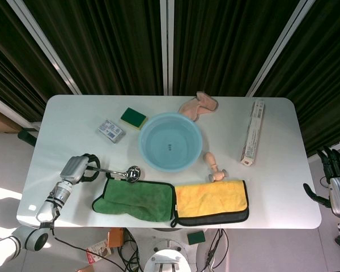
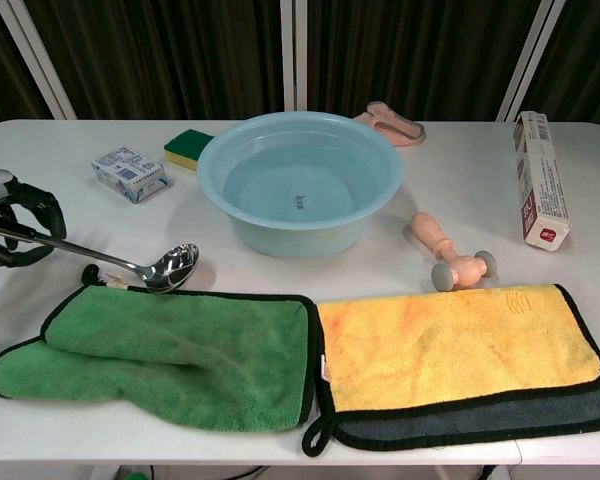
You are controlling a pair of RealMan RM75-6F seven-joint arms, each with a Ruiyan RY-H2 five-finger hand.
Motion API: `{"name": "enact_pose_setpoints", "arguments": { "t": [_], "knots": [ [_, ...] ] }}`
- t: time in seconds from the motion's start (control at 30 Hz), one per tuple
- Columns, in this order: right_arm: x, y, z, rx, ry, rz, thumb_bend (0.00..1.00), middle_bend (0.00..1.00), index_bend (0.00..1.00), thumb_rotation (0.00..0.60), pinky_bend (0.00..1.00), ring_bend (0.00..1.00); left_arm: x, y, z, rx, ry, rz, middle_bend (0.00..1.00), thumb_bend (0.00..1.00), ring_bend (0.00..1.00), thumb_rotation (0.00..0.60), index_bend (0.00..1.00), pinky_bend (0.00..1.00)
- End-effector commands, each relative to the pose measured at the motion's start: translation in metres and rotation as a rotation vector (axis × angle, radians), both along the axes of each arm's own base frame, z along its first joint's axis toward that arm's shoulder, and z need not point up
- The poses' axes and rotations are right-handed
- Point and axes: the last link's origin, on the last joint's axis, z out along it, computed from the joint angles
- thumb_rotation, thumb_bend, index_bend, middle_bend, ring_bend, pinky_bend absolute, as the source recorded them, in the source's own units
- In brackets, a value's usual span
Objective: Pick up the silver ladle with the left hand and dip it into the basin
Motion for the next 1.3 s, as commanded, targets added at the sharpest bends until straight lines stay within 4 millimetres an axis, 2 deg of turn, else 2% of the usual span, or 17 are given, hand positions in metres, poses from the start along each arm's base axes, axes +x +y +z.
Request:
{"name": "enact_pose_setpoints", "arguments": {
  "t": [0.03,0.27,0.43,0.53,0.9,1.07,1.3],
  "knots": [
    [0.001,0.000,0.000,0.000,0.001,0.001,0.25,0.00,0.00,0.600,0.00,0.00,0.002,0.002,0.003,-0.005,-0.017,0.001,0.43,0.41,0.34,0.600,0.69,0.56],
    [0.001,0.000,0.000,0.000,0.000,0.003,0.25,0.00,0.00,0.600,0.00,0.00,0.009,0.009,0.016,0.009,-0.022,-0.009,0.46,0.42,0.40,0.600,0.69,0.60],
    [0.000,0.000,0.002,-0.004,-0.004,0.001,0.25,0.00,0.00,0.600,0.00,0.00,0.017,0.019,0.030,0.023,-0.040,-0.013,0.49,0.43,0.48,0.600,0.70,0.66],
    [-0.001,0.000,0.003,-0.008,-0.006,0.003,0.25,0.00,0.00,0.600,0.00,0.00,0.024,0.026,0.040,0.036,-0.045,-0.026,0.50,0.43,0.49,0.600,0.70,0.66],
    [-0.004,0.000,0.006,-0.017,-0.019,-0.001,0.26,0.00,0.00,0.600,0.00,0.00,0.065,0.059,0.073,0.044,-0.032,-0.080,0.52,0.43,0.57,0.600,0.70,0.70],
    [-0.006,-0.001,0.009,-0.025,-0.024,-0.001,0.26,0.00,0.00,0.600,0.00,0.00,0.083,0.075,0.079,0.046,-0.018,-0.092,0.55,0.43,0.63,0.600,0.71,0.74],
    [-0.010,-0.001,0.013,-0.032,-0.030,-0.009,0.26,0.00,0.00,0.600,0.00,0.00,0.115,0.098,0.082,0.040,0.002,-0.123,0.57,0.43,0.65,0.600,0.71,0.75]
  ]
}}
